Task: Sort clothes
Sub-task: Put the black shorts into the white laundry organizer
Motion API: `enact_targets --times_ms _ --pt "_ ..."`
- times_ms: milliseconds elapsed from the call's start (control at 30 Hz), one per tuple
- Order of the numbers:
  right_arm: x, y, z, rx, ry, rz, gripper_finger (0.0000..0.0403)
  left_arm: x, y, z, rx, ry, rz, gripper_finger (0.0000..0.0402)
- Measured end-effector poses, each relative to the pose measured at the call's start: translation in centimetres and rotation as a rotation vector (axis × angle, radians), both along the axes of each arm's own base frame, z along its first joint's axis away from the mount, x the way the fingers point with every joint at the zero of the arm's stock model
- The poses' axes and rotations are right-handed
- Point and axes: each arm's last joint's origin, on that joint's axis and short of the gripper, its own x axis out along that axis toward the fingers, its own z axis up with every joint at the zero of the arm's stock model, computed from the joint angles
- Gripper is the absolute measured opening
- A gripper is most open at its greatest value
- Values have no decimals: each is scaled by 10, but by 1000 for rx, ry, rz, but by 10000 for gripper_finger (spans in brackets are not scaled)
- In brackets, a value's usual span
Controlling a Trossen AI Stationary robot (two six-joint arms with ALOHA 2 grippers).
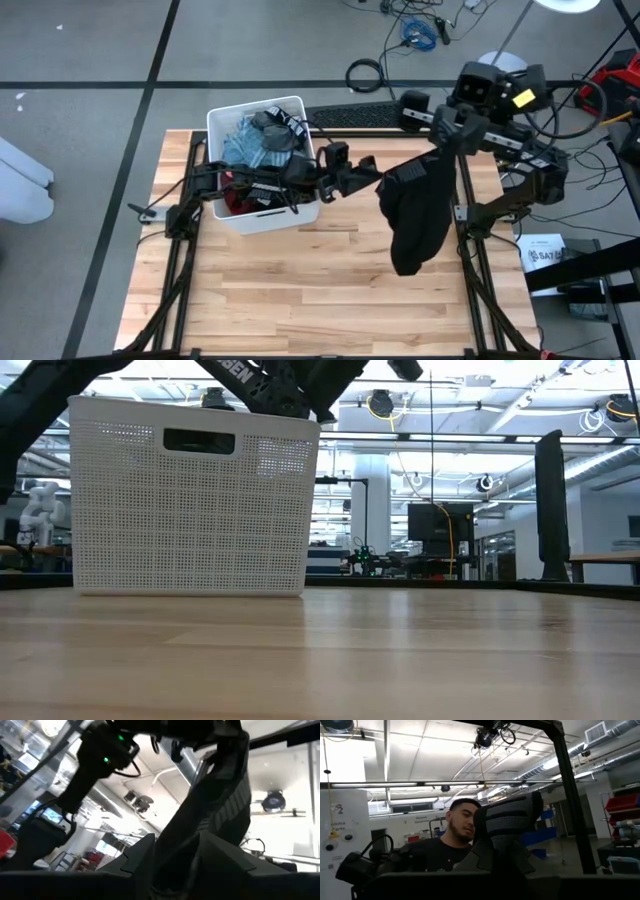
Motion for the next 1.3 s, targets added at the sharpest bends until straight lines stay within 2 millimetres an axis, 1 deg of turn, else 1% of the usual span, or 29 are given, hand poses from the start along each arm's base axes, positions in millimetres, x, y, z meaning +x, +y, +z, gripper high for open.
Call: enact_targets --times_ms 267,433,533,633,933,1300 --pt "6 -4 -2 25 -6 -30 4 -3 -1 3 27 -39 -14 166" --pt "-4 -6 2 22 -12 -44 4 -3 -1 3 26 -42 -14 166" --pt "-12 -4 5 14 -25 -40 4 -3 -1 4 9 -44 -3 166" --pt "-16 -2 5 -2 3 -30 4 -3 0 4 -11 -38 -10 166" --pt "-23 -7 5 -22 22 -96 4 -3 -3 4 -14 -37 -20 166" --pt "-24 -8 5 -29 34 -90 4 -1 -3 3 -10 -19 -15 166"
